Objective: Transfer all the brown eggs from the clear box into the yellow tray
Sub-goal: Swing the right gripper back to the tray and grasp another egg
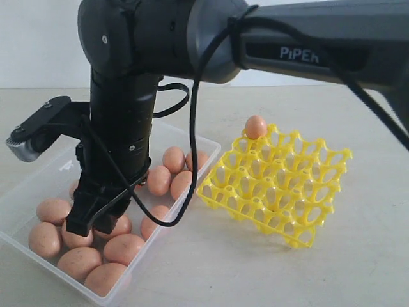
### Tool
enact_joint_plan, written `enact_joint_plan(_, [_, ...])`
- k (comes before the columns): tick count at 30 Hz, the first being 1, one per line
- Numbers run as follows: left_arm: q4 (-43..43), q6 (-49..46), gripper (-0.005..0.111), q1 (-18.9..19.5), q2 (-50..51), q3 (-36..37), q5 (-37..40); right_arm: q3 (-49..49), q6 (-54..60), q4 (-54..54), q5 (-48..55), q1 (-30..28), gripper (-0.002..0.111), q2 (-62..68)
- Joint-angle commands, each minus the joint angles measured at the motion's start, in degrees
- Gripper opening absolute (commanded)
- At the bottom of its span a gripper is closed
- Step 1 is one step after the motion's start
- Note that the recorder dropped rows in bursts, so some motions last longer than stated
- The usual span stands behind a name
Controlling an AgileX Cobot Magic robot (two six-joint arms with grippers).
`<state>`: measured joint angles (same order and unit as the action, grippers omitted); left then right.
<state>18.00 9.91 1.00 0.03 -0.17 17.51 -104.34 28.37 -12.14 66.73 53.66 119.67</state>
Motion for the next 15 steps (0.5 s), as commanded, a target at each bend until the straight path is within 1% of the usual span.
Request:
enact_joint_plan(1, [-0.14, 0.39, 0.001, -0.22, -0.03, 0.17, -0.78, -0.31, 0.2, 3.13, -7.58, -0.41, 0.071, 2.14])
enact_joint_plan(4, [-0.14, 0.39, 0.001, -0.22, -0.03, 0.17, -0.78, -0.31, -2.06, 4.85, -11.78, -0.51, 0.07, 3.81])
enact_joint_plan(9, [-0.14, 0.39, 0.001, -0.22, -0.03, 0.17, -0.78, -0.31, -5.65, 6.61, -11.71, -0.51, 0.07, 5.01])
enact_joint_plan(15, [-0.14, 0.39, 0.001, -0.22, -0.03, 0.17, -0.78, -0.31, -5.54, 5.11, -13.58, -0.51, 0.07, 6.94])
